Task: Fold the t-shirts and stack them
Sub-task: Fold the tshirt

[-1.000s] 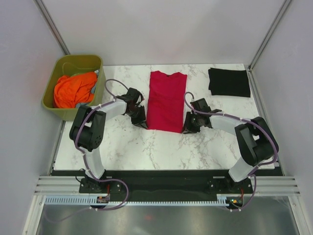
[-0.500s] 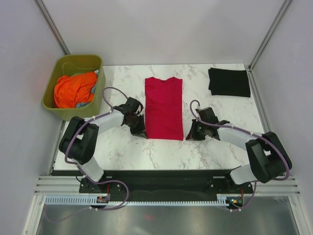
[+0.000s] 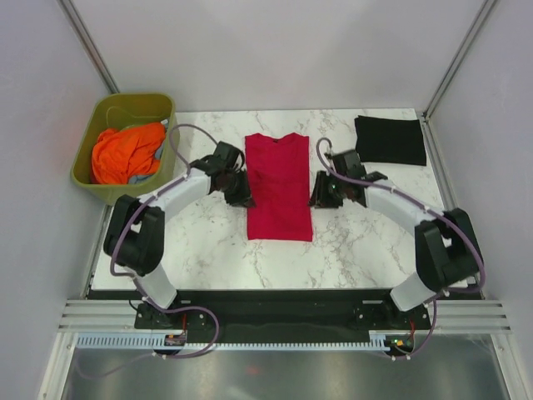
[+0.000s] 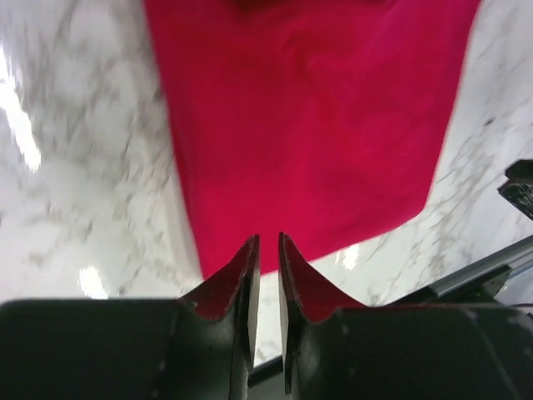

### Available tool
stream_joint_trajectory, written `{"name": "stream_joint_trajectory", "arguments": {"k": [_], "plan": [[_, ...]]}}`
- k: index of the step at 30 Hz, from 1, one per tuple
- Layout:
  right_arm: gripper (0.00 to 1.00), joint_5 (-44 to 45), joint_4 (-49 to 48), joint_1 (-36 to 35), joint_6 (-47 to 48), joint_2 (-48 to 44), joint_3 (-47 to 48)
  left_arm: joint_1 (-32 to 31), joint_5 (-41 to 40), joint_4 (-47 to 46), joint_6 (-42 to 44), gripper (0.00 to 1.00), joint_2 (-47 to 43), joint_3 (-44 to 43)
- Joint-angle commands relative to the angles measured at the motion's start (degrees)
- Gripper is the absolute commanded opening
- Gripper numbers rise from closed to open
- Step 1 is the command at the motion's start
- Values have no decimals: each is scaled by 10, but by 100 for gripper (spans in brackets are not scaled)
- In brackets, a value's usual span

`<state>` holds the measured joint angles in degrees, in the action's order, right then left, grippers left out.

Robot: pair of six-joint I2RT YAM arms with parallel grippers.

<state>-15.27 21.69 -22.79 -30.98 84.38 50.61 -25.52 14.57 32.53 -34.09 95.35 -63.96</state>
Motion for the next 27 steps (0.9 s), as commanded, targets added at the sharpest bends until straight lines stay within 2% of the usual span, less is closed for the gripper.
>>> {"name": "stream_joint_trajectory", "arguments": {"k": [1,5,12,21,27], "plan": [[39,-17,3,13,88,89,152,6,9,-26,37,21,61,-104],[40,-12,21,22,121,200,243,27,16,-23,43,20,137,-172],[42,-33,47,25,178,310,360,60,2,-27,53,23,228,-256],[43,10,59,25,203,366,397,63,5,-42,73,28,272,-301],[40,31,59,25,210,377,397,63,-11,-41,76,28,291,-303]]}}
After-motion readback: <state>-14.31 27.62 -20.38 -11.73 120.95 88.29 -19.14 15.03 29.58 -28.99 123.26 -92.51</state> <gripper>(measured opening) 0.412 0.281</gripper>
